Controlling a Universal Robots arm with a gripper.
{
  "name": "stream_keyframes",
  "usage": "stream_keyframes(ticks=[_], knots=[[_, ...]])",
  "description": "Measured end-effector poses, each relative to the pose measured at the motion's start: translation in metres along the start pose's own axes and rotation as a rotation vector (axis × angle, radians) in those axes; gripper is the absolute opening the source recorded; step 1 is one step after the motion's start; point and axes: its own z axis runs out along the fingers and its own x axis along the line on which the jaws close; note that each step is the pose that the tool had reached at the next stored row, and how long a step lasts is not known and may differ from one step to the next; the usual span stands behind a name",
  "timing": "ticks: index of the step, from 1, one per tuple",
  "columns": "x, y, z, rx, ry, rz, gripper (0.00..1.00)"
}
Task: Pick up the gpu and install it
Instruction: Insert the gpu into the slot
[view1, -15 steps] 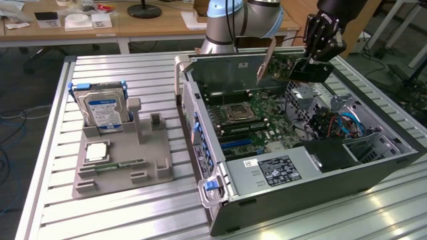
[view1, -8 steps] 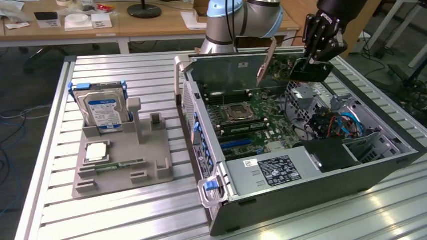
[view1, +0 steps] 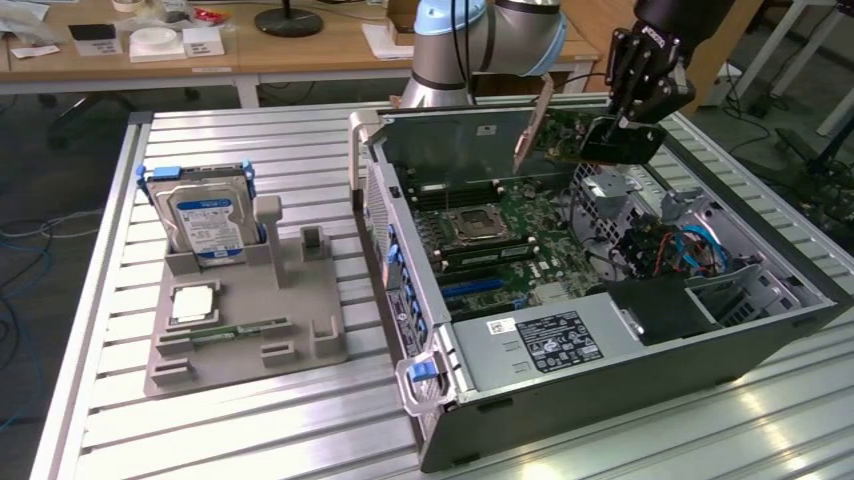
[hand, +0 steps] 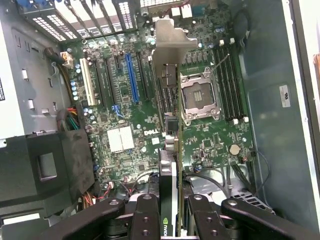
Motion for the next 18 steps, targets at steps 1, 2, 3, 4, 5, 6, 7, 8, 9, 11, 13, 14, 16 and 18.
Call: stream_keyframes(ticks=[1, 2, 3, 4, 5, 6, 7, 8, 9, 11, 13, 14, 16, 18], knots=[[0.0, 0.0, 0.0, -0.0001, 0.0002, -0.004, 0.27], [0.0, 0.0, 0.0, -0.0003, 0.0005, -0.011, 0.27], [0.0, 0.0, 0.0001, -0.0006, 0.0009, -0.022, 0.27], [0.0, 0.0, 0.0002, -0.0009, 0.0015, -0.036, 0.27], [0.0, 0.0, 0.0002, -0.0014, 0.0024, -0.054, 0.27], [0.0, 0.0, 0.0003, -0.0018, 0.0033, -0.072, 0.27], [0.0, 0.0, 0.0004, -0.0023, 0.004, -0.09, 0.27], [0.0, 0.0, 0.0005, -0.0027, 0.0049, -0.108, 0.27], [0.0, 0.0, 0.0006, -0.0031, 0.0056, -0.126, 0.27], [0.0, 0.0, 0.0006, -0.0039, 0.0073, -0.16, 0.27], [0.0, 0.0, 0.0006, -0.0041, 0.0077, -0.168, 0.27], [0.0, 0.0, 0.0006, -0.0034, 0.0076, -0.169, 0.27], [0.0001, 0.0004, 0.0008, 0.0111, 0.0035, -0.172, 0.27], [0.0002, 0.0012, 0.0011, 0.0331, -0.0015, -0.175, 0.27]])
